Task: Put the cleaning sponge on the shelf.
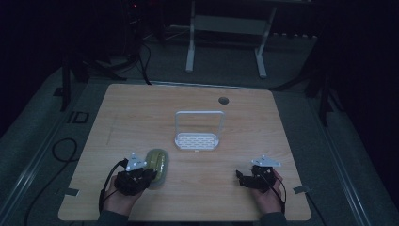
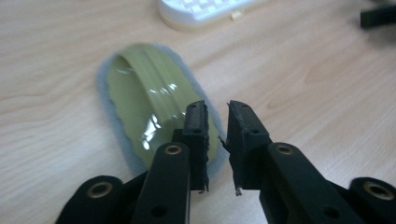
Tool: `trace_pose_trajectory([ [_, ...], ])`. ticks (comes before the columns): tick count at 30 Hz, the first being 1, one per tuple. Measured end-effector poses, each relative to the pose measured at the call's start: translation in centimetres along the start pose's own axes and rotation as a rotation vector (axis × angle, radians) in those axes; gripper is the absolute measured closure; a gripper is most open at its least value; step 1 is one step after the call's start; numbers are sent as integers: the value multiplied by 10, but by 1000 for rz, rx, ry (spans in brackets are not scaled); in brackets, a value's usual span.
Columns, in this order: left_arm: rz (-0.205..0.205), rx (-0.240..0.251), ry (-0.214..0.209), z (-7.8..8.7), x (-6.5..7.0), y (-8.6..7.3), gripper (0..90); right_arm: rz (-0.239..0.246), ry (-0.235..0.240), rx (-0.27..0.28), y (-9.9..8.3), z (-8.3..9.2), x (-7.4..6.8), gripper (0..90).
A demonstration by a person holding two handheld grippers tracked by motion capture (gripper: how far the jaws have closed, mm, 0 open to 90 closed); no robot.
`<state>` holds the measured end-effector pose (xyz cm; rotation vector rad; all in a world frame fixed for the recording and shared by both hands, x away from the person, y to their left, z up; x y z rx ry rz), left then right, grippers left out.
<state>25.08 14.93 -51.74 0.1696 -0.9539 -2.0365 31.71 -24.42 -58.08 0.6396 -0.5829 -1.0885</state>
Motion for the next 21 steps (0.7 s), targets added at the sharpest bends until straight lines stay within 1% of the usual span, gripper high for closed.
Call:
trace_pose_trajectory([
  [2, -9, -28, -11, -8, 2, -1, 836, 0, 0, 0, 0, 0, 0, 140],
  [5, -21, -48, -3, -12, 3, -1, 876, 0, 0, 0, 0, 0, 0, 140],
  [9, -25, -65, 4, -14, 3, -4, 885, 0, 0, 0, 0, 0, 0, 140],
  [12, -19, -68, 9, -14, 2, -6, 884, 0, 0, 0, 0, 0, 0, 140],
  [14, -12, -76, 19, -15, -2, -7, 882, 0, 0, 0, 0, 0, 0, 140],
  [16, 2, -73, 20, -15, -7, -7, 882, 0, 0, 0, 0, 0, 0, 140],
  [18, 2, -71, 28, -15, -9, -7, 882, 0, 0, 0, 0, 0, 0, 139],
  [19, 10, -69, 37, -15, -12, -6, 882, 0, 0, 0, 0, 0, 0, 140],
  [21, 14, -71, 44, -14, -16, -6, 882, 0, 0, 0, 0, 0, 0, 140],
])
Point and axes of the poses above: each handheld gripper's, and its own axes: z roughly backward along the jaws, y roughly out of its top, x roughly to its right, the point moved 3 cm from there along -z, roughly forward along the jaws, and after that the axes turned 9 degrees about -y, right-handed, at the moved point
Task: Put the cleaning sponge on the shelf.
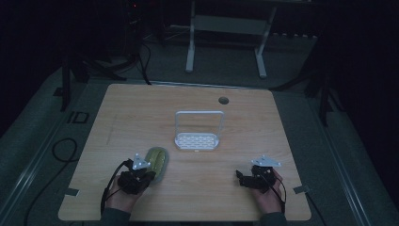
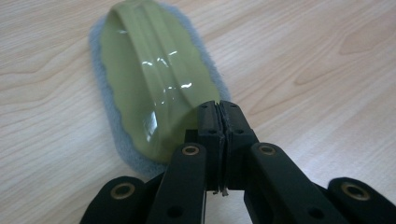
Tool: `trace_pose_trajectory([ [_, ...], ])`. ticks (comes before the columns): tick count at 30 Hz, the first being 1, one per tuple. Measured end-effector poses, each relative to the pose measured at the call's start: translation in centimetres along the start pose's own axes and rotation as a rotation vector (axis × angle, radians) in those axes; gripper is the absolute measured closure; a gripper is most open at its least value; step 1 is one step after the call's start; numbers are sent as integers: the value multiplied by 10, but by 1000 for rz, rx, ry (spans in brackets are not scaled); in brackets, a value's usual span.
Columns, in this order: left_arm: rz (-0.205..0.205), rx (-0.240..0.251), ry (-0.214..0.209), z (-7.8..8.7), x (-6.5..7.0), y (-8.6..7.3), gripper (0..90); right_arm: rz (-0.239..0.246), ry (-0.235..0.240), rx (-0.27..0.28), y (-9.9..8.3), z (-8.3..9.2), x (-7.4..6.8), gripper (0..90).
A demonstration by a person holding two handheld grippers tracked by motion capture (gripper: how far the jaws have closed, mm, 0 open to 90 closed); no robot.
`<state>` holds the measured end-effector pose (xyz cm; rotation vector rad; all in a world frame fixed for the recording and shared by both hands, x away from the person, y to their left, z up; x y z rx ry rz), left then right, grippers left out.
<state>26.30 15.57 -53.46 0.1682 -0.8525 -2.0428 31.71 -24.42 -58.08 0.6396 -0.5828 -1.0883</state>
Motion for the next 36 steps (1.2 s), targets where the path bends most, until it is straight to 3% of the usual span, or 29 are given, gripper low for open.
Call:
trace_pose_trajectory([
  [7, 19, -12, 29, 2, -16, 4, 847, 0, 0, 0, 0, 0, 0, 140],
  [14, -9, -26, 52, 12, -21, 20, 776, -1, 0, 1, 0, 0, 0, 140],
  [25, -32, -55, 38, 16, -32, 49, 690, -1, 0, 1, 0, 0, 0, 140],
  [36, -21, -98, 23, 11, -39, 64, 615, -1, 0, 1, 0, 0, 0, 140],
])
Point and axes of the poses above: each handheld gripper's, and its own axes: z roughly backward along the jaws, y roughly out of its top, x roughly to its right, the point moved 3 cm from there along -z, roughly forward along the jaws, and after that the axes turned 9 degrees about -y, right-handed, at the moved point
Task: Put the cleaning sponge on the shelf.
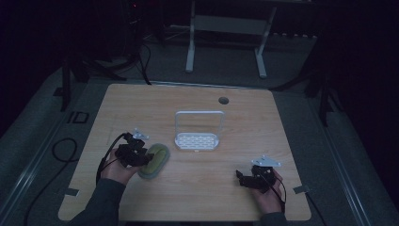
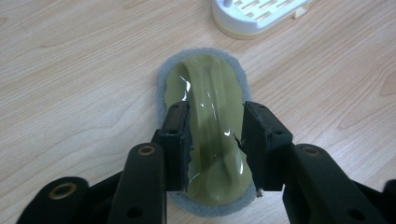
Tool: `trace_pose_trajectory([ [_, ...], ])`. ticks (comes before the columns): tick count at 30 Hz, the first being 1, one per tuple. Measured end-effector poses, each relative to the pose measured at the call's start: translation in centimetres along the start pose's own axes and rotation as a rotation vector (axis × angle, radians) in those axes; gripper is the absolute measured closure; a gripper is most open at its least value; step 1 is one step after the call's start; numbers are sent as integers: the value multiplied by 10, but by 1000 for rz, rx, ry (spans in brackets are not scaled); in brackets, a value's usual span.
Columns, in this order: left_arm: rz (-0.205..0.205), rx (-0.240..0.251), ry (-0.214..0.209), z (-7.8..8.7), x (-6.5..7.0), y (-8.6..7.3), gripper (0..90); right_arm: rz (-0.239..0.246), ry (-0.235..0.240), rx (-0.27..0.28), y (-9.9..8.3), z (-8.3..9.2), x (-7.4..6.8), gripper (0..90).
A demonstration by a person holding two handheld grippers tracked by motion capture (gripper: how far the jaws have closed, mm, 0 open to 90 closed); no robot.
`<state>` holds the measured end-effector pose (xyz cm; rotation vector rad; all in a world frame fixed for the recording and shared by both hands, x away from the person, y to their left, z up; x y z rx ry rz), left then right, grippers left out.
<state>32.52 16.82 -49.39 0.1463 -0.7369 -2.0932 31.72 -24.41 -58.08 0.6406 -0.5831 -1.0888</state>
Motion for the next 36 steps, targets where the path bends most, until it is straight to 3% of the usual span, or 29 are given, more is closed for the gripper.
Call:
trace_pose_trajectory([
  [10, 11, -30, -17, -2, -3, 9, 591, -1, 0, 0, 0, 0, 0, 140],
  [16, 16, -84, -14, -4, -6, 17, 585, 1, -1, 1, 0, 0, 0, 140],
  [33, 19, -164, -17, -13, -10, 30, 582, 0, -1, 1, 0, 0, 0, 140],
  [36, 28, -203, -31, -16, -11, 31, 582, 0, -1, 1, 0, 0, 0, 140],
])
Point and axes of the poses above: each handheld gripper's, and its own axes: z roughly backward along the jaws, y roughly out of its top, x roughly to its right, the point moved 3 cm from there along -z, roughly forward along the jaws, and after that the axes turned 9 degrees about -y, right-handed, at the moved point
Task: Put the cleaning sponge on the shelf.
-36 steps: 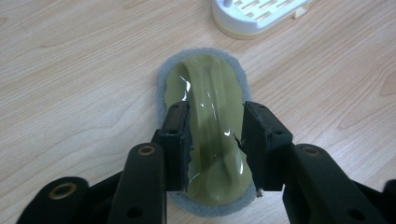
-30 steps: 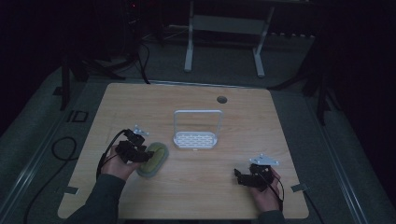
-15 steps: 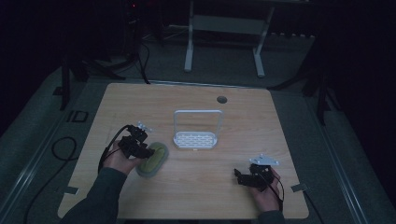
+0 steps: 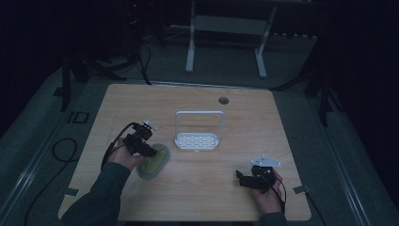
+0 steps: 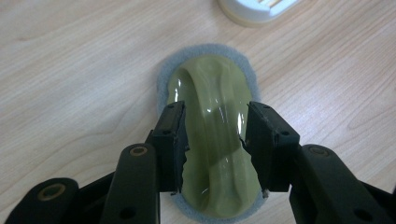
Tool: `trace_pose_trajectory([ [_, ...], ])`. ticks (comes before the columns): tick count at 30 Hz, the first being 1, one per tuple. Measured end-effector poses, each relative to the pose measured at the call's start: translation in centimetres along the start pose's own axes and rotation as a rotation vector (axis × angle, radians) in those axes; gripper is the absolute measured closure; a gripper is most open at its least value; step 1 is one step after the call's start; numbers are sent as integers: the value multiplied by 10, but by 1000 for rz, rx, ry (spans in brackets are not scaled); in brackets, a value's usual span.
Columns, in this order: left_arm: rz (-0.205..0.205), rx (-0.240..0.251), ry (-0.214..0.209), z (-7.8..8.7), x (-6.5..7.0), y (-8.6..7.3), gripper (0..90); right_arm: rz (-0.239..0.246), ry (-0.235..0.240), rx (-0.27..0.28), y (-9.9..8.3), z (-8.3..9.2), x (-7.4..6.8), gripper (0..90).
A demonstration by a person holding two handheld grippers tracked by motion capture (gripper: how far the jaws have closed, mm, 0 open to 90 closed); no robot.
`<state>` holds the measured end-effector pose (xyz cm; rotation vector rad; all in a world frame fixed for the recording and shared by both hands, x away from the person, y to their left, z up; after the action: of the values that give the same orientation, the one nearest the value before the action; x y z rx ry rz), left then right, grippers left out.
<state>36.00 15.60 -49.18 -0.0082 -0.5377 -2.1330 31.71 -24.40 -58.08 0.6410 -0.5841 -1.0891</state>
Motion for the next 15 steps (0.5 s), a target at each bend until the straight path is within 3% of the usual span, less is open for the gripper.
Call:
trace_pose_trajectory([
  [15, 13, -81, -4, -8, -4, 8, 569, -1, 0, 0, 0, 0, 0, 140],
])
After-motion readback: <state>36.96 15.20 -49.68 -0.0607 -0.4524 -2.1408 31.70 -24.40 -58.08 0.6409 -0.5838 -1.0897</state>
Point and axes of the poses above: each handheld gripper's, and its own axes: z roughly backward along the jaws, y roughly out of its top, x roughly to its right, the point moved 3 cm from there along -z, roughly forward along the jaws, and after that the axes turned 9 degrees about -y, right-handed, at the moved point
